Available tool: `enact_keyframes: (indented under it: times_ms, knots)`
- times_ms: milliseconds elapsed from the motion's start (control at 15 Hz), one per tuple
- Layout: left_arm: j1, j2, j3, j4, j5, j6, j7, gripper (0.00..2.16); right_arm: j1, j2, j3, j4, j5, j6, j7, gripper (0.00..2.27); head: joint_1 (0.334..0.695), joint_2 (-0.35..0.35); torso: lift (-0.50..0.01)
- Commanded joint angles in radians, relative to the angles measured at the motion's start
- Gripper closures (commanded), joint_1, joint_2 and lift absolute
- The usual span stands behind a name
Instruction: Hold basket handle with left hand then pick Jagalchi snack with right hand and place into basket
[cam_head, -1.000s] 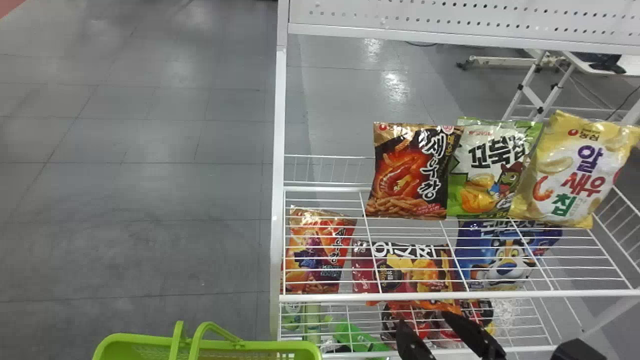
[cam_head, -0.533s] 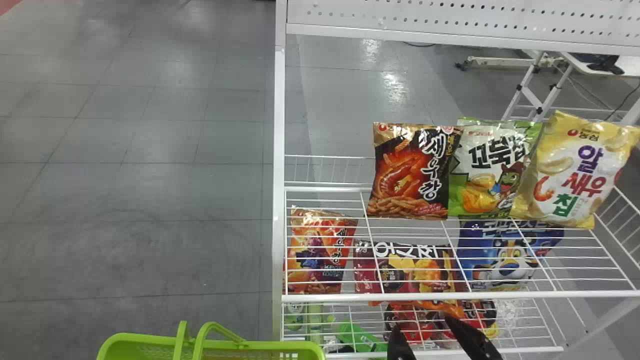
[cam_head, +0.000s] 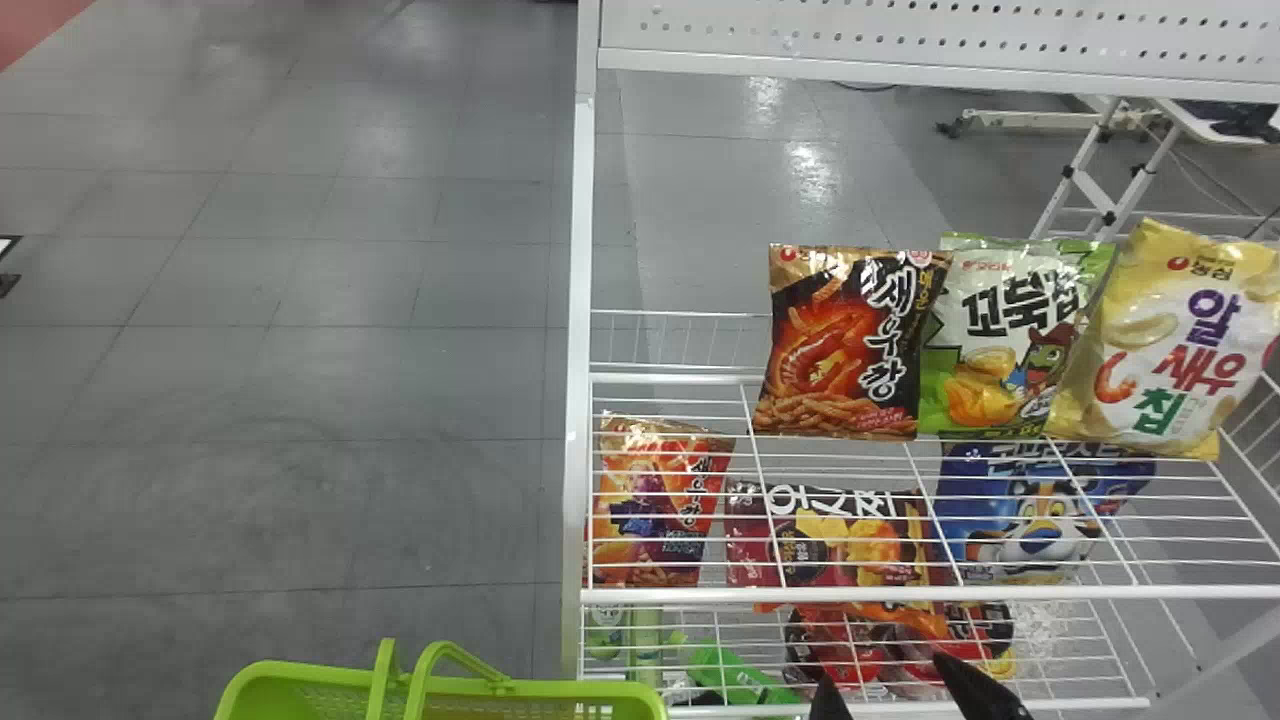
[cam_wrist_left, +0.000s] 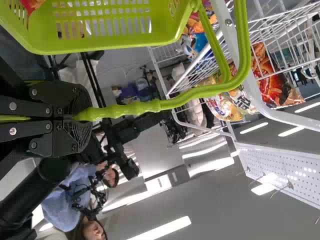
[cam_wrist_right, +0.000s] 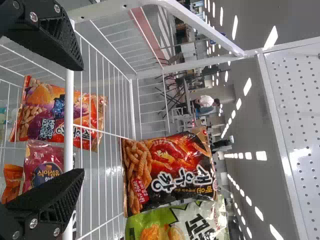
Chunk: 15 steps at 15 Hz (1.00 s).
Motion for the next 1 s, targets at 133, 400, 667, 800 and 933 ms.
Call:
enact_keyframes:
  times_ms: [133, 400, 667, 800, 933]
  knots:
    - [0.000, 0.000, -0.001, 0.000, -0.001, 0.003, -0.010, 2.14, 0.002, -0.001, -0.007, -0.001, 0.000, -0.003, 0.000, 0.07, 0.695, -0.124, -0.009]
    - [0.000, 0.000, -0.002, -0.001, -0.001, 0.003, -0.010, 2.14, 0.005, -0.003, -0.009, 0.000, 0.002, -0.003, 0.000, 0.07, 0.695, -0.130, -0.009]
    - [0.000, 0.002, -0.001, -0.001, -0.001, 0.003, -0.010, 2.14, 0.005, -0.003, -0.010, -0.001, 0.002, -0.003, 0.000, 0.07, 0.695, -0.133, -0.009]
    - [0.000, 0.002, -0.002, -0.001, -0.001, 0.003, -0.010, 2.14, 0.005, -0.003, -0.010, -0.001, 0.002, -0.003, 0.000, 0.07, 0.695, -0.134, -0.009]
    - [0.000, 0.005, -0.002, -0.001, -0.001, 0.003, -0.010, 2.14, 0.005, -0.003, -0.010, -0.001, 0.000, -0.003, 0.000, 0.07, 0.695, -0.134, -0.009]
